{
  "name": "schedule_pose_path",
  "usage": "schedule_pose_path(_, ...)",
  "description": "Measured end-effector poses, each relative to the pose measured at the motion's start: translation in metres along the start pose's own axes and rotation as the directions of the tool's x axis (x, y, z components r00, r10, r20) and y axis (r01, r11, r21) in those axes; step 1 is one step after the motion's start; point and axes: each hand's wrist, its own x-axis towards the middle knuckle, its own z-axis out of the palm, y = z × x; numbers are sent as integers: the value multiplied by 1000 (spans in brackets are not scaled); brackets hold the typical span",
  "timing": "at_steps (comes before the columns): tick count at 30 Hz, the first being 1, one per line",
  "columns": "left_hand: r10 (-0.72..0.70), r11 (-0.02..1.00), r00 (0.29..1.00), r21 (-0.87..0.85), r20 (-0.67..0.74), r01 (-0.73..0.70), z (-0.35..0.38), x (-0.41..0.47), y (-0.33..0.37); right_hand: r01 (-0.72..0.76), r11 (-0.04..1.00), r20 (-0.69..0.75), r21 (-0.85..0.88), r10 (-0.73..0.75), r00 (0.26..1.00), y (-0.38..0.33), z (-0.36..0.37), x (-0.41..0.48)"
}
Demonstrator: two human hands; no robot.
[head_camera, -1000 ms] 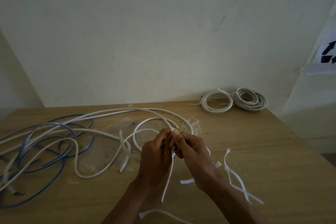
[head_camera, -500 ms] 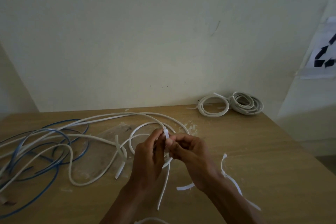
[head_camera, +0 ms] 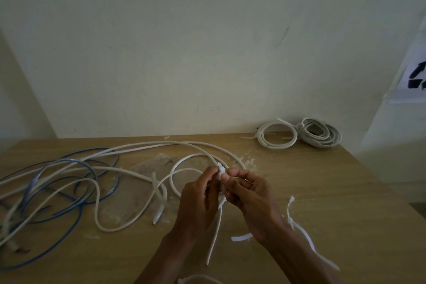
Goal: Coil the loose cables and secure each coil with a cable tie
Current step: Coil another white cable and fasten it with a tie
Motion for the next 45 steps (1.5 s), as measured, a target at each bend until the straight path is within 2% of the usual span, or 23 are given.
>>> schedule_pose_path(4, 11, 1000, 999, 14, 46, -12, -1, -3, 0, 68, 983, 1, -168, -68, 998, -1, -1, 2)
schedule_pose_path(6, -8, 1000, 995, 19, 103, 7, 0, -5, 0, 153, 932, -7, -328, -164, 986, -3, -1, 3)
schedule_pose_path(8, -37, 999, 989, 31, 143, 33, 1, -6, -1, 188, 893, 18, -409, -198, 980, -5, -4, 4)
schedule_pose_path(12, -53, 999, 981, 23, 187, 49, 0, -5, -3, 23, 967, 59, -252, -8, 998, -13, -12, 7)
schedule_pose_path(14, -71, 997, 969, 23, 237, 67, -1, -5, -1, -48, 972, 68, -230, 65, 996, -16, -18, 10)
schedule_pose_path(18, -89, 996, 944, 44, 316, 79, 2, -4, 12, -47, 970, -8, -240, 47, 999, -19, -28, 15)
schedule_pose_path(21, -106, 992, 936, -27, 335, 122, 5, -2, 24, 59, 968, -78, -245, -80, 994, -18, -28, 14)
schedule_pose_path(23, -122, 985, 930, -75, 346, 157, 4, -1, 27, 178, 900, -103, -397, -236, 966, -16, -22, 12)
schedule_pose_path(24, -117, 982, 929, -98, 351, 161, 3, 0, 28, 243, 833, -104, -496, -335, 936, -14, -20, 12)
schedule_pose_path(27, -109, 973, 931, -154, 349, 171, 1, 0, 30, 430, 530, -11, -731, -640, 769, -6, -14, 11)
schedule_pose_path(28, -110, 969, 933, -172, 343, 177, 1, 0, 31, 473, 457, 32, -753, -693, 720, -4, -13, 11)
schedule_pose_path(29, -115, 965, 934, -187, 337, 187, 1, 1, 33, 496, 432, 47, -753, -717, 695, -3, -13, 10)
schedule_pose_path(33, -100, 965, 943, -200, 318, 170, 1, 0, 33, 482, 558, -34, -675, -676, 736, -6, -15, 10)
schedule_pose_path(37, -109, 951, 950, -248, 293, 186, 1, -1, 37, 471, 557, 2, -684, -644, 765, -8, -11, 6)
schedule_pose_path(40, -125, 945, 944, -252, 305, 207, 4, -2, 35, 390, 693, -92, -606, -548, 831, -11, -13, 6)
schedule_pose_path(43, -127, 925, 926, -295, 356, 240, 9, -5, 38, 295, 788, -254, -540, -487, 836, -18, -23, 12)
schedule_pose_path(45, -190, 891, 911, -326, 365, 316, 11, -6, 36, 288, 815, -239, -503, -451, 860, -23, -27, 16)
